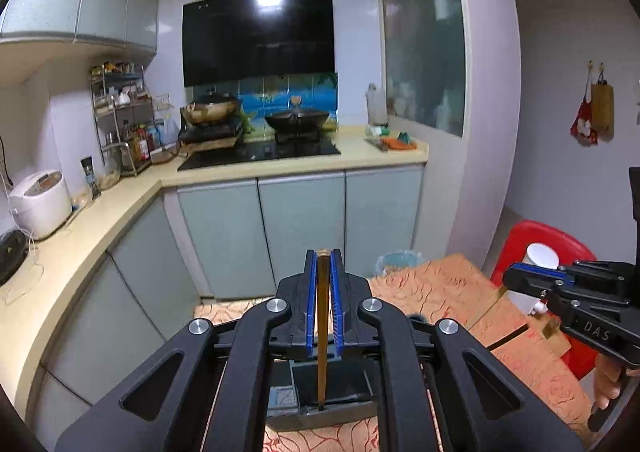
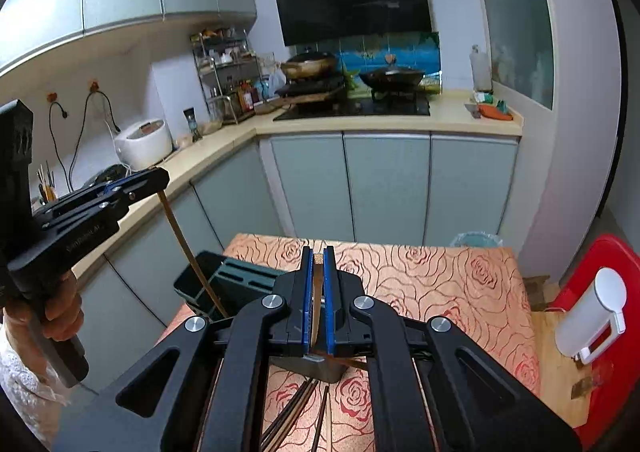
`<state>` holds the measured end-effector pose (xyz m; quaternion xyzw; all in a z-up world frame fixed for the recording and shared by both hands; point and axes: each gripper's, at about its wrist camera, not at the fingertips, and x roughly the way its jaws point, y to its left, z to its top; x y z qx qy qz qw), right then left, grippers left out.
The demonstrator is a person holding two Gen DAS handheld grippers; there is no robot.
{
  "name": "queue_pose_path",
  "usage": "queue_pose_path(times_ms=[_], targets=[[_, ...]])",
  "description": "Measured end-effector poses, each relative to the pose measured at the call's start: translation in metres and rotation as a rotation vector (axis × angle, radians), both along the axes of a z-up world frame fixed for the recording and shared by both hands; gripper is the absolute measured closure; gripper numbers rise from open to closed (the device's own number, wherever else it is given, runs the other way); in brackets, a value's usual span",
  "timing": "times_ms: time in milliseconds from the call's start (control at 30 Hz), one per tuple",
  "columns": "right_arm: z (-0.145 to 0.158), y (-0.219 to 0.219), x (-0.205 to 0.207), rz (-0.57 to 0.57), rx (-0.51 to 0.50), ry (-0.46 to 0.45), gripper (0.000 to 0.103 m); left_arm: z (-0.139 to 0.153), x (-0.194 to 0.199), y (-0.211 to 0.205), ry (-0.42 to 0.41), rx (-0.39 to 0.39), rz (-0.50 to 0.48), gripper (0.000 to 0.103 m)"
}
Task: Organize utensils
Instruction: 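Drop the chopsticks into the holder by opening both tools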
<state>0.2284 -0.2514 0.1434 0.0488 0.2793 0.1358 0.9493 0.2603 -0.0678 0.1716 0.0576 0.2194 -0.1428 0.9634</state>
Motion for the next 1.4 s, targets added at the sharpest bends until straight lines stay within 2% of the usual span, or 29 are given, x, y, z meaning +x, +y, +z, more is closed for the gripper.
queue_pose_path(times_ms=[200, 367, 400, 433, 467, 500, 567, 800, 1133, 1400], targets=[[-0.023, 0.005, 0.01, 0.001, -0.01, 0.044, 0.097, -0.024, 0.005, 0.006, 0.043, 0.004, 0.008, 0.097], [-0.033, 0.004, 0.014, -0.012, 0.002, 0.068, 0.097, -0.032, 0.001, 0.009, 0.043, 0.017, 0.018, 0.096], [-0.035, 0.004, 0.014, -0.012, 0.001, 0.071, 0.097, -0.032, 0.001, 0.009, 0.042, 0.019, 0.019, 0.093], [-0.036, 0.004, 0.015, -0.011, 0.003, 0.075, 0.094, -0.032, 0.0, 0.01, 0.04, 0.02, 0.022, 0.084], [-0.036, 0.004, 0.014, -0.011, 0.007, 0.078, 0.087, -0.032, -0.002, 0.012, 0.037, 0.015, 0.026, 0.077], [-0.036, 0.004, 0.014, -0.014, 0.01, 0.079, 0.071, -0.031, -0.003, 0.013, 0.033, 0.011, 0.03, 0.065], [-0.033, 0.001, 0.011, -0.038, 0.026, 0.064, 0.055, -0.029, -0.007, 0.017, 0.022, -0.002, 0.033, 0.06], [-0.023, -0.007, 0.0, -0.046, 0.041, 0.033, 0.054, -0.017, -0.02, 0.03, 0.002, -0.04, 0.029, 0.036], [-0.014, -0.016, -0.033, -0.046, 0.018, -0.031, 0.052, -0.027, -0.045, 0.051, 0.0, -0.07, 0.034, 0.025], [-0.02, -0.025, -0.074, -0.051, -0.005, -0.087, 0.052, -0.069, -0.073, 0.069, 0.054, -0.073, 0.041, 0.024]])
